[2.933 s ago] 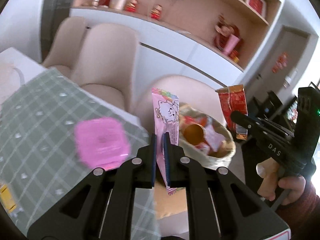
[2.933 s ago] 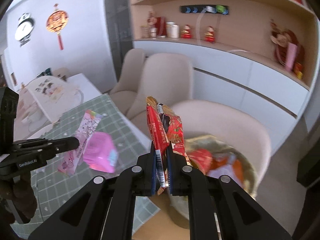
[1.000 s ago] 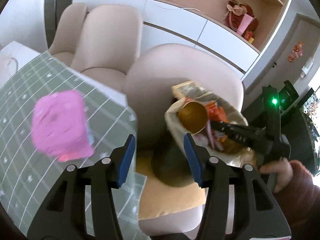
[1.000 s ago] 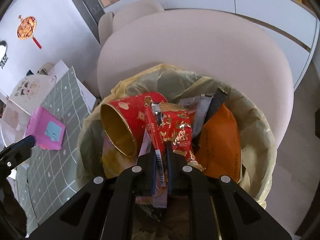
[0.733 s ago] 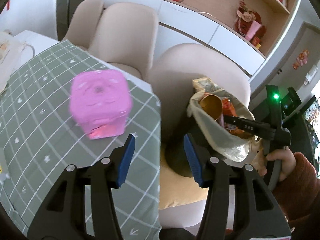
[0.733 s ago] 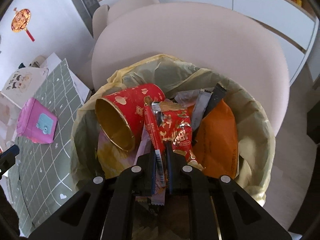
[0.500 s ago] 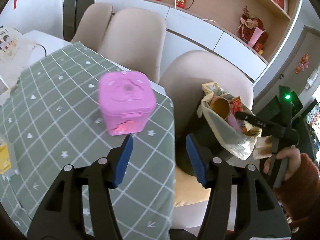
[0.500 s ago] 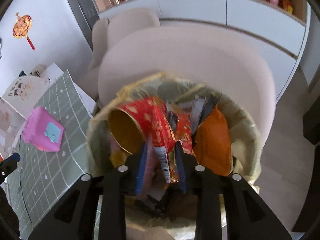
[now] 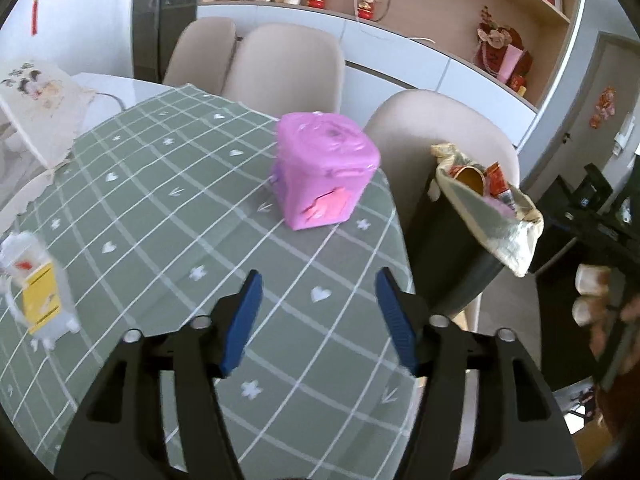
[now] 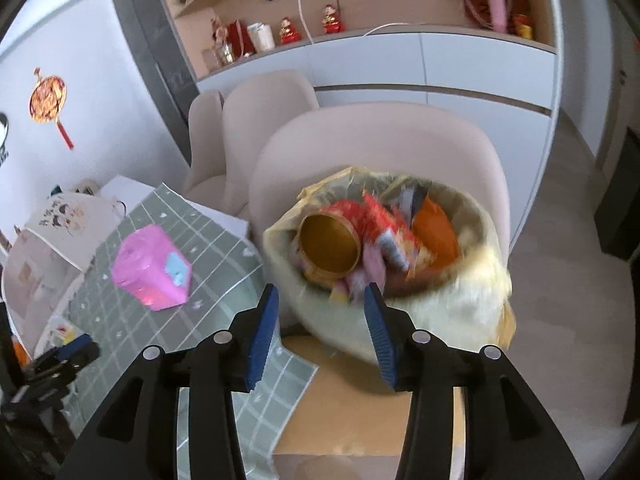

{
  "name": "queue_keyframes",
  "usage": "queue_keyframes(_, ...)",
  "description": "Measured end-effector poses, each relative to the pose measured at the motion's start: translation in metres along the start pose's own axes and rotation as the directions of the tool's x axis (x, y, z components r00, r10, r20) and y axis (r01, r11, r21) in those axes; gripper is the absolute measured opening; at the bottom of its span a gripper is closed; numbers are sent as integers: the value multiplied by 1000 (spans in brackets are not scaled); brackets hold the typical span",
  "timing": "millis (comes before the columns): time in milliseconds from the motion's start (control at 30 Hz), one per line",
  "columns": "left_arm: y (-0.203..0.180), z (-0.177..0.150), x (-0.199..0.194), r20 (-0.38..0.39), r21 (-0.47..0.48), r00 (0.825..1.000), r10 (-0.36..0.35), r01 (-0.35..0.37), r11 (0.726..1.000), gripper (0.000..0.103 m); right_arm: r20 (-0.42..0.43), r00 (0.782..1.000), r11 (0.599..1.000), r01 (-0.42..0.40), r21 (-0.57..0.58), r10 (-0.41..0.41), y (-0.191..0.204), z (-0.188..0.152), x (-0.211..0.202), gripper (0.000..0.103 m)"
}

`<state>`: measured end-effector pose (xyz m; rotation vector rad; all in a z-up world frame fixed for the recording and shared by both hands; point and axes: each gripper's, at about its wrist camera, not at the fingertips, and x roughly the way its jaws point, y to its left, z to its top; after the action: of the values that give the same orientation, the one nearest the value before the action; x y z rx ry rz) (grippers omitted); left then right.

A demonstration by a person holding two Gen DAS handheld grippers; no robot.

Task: Collect trash

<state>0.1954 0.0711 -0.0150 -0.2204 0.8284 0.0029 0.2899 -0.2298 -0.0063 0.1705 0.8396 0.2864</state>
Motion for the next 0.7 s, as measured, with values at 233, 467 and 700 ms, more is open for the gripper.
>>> queue_keyframes(233, 9, -41, -35, 63, -37, 994, 85, -82, 996, 74, 77, 997, 993, -1, -116, 10, 42, -69, -44, 42)
queue_keyframes(467, -17, -92, -92, 189, -8, 960, 205, -207, 978, 74, 79, 988, 976, -119, -180, 135, 75, -129, -78, 42)
queue_keyframes(700, -36, -130, -122, 255, 81, 941, 223, -251, 965, 74, 112, 984, 967, -107, -233, 136, 85, -180, -96, 42)
